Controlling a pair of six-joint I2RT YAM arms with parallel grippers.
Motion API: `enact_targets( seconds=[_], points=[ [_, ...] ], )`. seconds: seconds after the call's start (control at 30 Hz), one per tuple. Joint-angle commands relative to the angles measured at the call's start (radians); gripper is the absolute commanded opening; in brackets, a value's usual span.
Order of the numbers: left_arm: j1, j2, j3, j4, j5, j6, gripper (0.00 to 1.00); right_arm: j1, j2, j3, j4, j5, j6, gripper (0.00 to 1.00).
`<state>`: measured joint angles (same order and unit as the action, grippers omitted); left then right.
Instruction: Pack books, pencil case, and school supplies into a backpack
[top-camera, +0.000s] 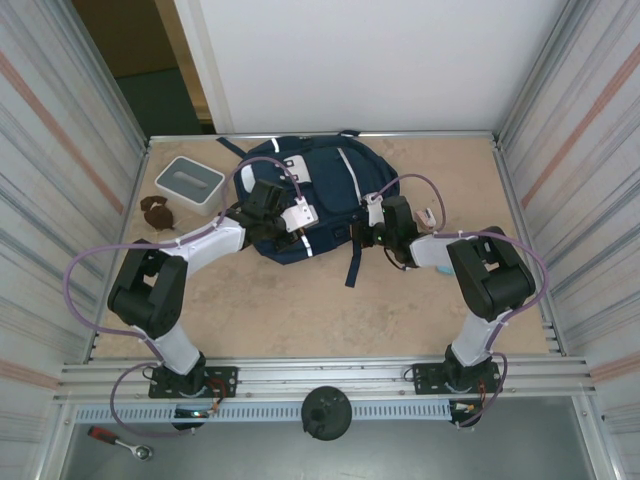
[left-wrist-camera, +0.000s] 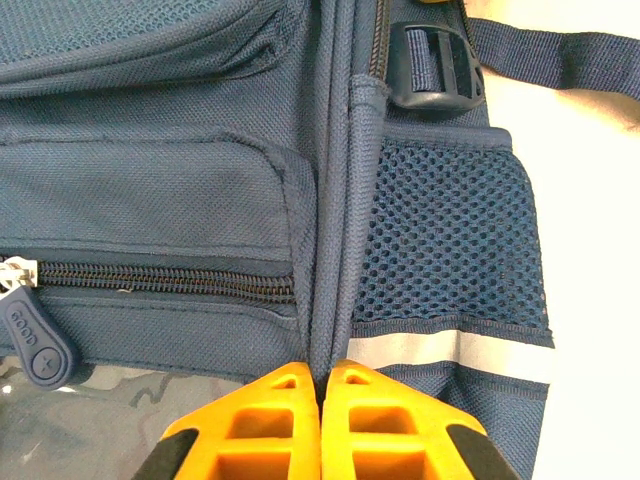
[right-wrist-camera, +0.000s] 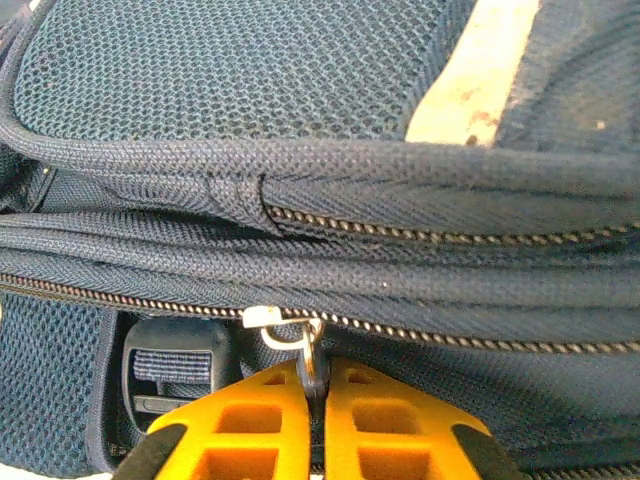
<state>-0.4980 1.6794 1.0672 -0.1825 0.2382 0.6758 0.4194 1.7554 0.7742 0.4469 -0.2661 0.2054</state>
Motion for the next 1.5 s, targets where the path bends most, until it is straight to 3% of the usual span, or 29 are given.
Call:
enact_targets(
  seconds=[0.0, 0.23, 0.57, 0.7, 0.83, 1.03, 1.23, 1.47],
  points=[
    [0.012, -0.063, -0.012, -0.015, 0.012, -0.015, 0.0, -0.001, -0.064, -0.042, 0.032, 0.081, -0.006, 0.03],
    [0.032, -0.076, -0.021, -0.02, -0.02, -0.01, 0.0, -0.051, -0.144, -0.085, -0.055, 0.208, 0.058, 0.0],
    [0.056, -0.115, -0.05, -0.032, -0.057, 0.017, 0.01, 0.006, -0.292, -0.166, -0.07, 0.131, 0.063, 0.0],
    [0.053, -0.139, -0.059, -0.038, -0.02, 0.024, 0.11, 0.04, -0.34, -0.19, -0.082, 0.109, 0.051, 0.0],
    [0.041, -0.161, -0.066, -0.034, 0.013, 0.031, 0.32, 0.035, -0.341, -0.195, -0.075, 0.062, 0.04, 0.0],
    [-0.056, -0.141, -0.053, -0.006, -0.033, 0.077, 0.5, 0.018, -0.31, -0.175, -0.063, 0.015, 0.051, 0.0],
    [-0.176, -0.027, 0.04, 0.041, -0.173, 0.129, 0.55, 0.0, -0.276, -0.167, -0.041, -0.007, 0.085, 0.0],
    [-0.219, 0.088, 0.094, 0.089, -0.274, 0.148, 0.53, -0.007, -0.262, -0.162, -0.033, -0.018, 0.097, 0.0]
  ],
)
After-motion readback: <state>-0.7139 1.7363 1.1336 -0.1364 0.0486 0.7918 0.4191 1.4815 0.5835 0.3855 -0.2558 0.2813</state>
